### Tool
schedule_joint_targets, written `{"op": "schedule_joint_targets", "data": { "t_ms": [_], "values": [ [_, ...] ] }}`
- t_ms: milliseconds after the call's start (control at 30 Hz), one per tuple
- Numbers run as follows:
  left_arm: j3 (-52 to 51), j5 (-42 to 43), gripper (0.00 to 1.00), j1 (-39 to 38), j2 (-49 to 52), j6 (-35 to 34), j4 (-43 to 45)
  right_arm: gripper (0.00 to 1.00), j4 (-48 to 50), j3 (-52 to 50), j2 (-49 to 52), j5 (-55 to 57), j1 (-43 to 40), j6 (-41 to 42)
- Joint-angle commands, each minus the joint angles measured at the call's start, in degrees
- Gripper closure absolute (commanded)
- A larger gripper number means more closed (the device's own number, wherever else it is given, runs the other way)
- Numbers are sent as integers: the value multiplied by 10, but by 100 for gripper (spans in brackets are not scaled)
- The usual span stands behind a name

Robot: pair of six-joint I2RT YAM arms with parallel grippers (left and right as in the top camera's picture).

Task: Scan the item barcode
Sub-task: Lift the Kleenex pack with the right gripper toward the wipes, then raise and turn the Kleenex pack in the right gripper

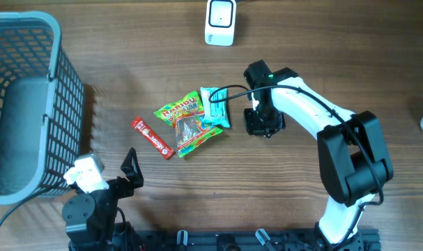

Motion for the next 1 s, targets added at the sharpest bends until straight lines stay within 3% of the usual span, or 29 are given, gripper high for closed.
{"op": "schedule_joint_targets", "data": {
  "t_ms": [0,167,300,533,667,800,967],
  "values": [
    [-2,-6,0,-3,-3,9,1,96,54,-2,-5,-128,2,-44],
    [-2,-6,0,-3,-3,9,1,96,116,-2,-5,-217,5,-18],
    [-2,-6,0,-3,-3,9,1,96,138,-9,-3,-6,8,131],
    [-2,-6,0,-3,-3,9,1,96,196,-63,1,32,8,139],
    [-2,-6,0,-3,-3,9,1,96,139,-67,0,54,7,132],
    [-2,-6,0,-3,-3,9,1,96,22,-61,0,170,-7,158],
    [-2,-6,0,-3,-3,9,1,96,-38,-15,-5,133,-14,130]
  ]
}}
